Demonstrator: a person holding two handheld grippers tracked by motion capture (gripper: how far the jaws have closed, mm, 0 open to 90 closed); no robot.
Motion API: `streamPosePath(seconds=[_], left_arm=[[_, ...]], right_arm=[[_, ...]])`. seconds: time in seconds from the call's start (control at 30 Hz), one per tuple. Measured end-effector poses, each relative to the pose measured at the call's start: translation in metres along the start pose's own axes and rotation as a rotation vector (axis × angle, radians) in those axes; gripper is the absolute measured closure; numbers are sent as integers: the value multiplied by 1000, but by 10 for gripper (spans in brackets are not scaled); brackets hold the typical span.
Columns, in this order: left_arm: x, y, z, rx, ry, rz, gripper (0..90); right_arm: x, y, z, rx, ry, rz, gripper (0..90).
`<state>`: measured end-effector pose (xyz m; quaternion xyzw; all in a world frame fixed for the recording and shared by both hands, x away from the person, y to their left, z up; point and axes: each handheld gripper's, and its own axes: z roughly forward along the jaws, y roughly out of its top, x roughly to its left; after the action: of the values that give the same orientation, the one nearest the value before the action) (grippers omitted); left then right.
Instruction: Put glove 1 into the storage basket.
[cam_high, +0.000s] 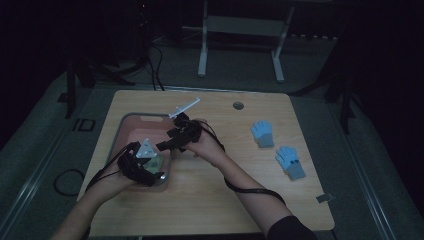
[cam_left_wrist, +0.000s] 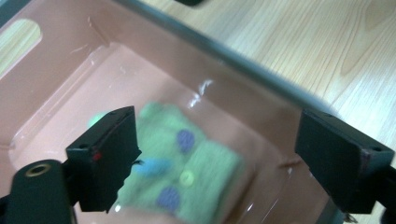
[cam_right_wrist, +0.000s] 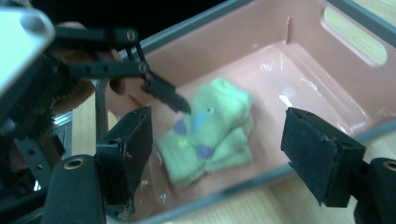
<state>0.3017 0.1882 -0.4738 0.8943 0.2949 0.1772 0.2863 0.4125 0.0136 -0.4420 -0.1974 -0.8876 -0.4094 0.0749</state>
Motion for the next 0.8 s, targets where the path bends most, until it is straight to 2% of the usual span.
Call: streamPosePath(seconds=[0.13,0.17,0.23,0.33,0.37,0.43,0.6,0.63,0.8], left_arm=[[-3,4,1,-21,-19,-26,45],[-6,7,1,-29,-27,-28,28],[-9,9,2,-42,-31,-29,28],[-16,13,2,-90,-46,-37,28],[-16,13,2,-90,-46,-37,28],[-21,16,3,-128,-58,-53,28],[-29,22,6,-150,-90,-51,28],[-34,26,7,-151,-94,-33,28],[-45,35,14,-143,-126,-7,28]], right_arm=[[-1,-8,-6,13,8,-6,207],[0,-15,-11,20,12,-12,206],[0,-20,-15,22,2,-24,206],[0,-28,-22,25,-12,-25,204],[0,-28,-22,25,-12,-25,204],[-2,-36,-31,21,-26,-21,202],[-6,-47,-42,18,-54,-28,201],[-11,-53,-47,15,-61,-17,200],[-18,-68,-58,4,-70,2,198]])
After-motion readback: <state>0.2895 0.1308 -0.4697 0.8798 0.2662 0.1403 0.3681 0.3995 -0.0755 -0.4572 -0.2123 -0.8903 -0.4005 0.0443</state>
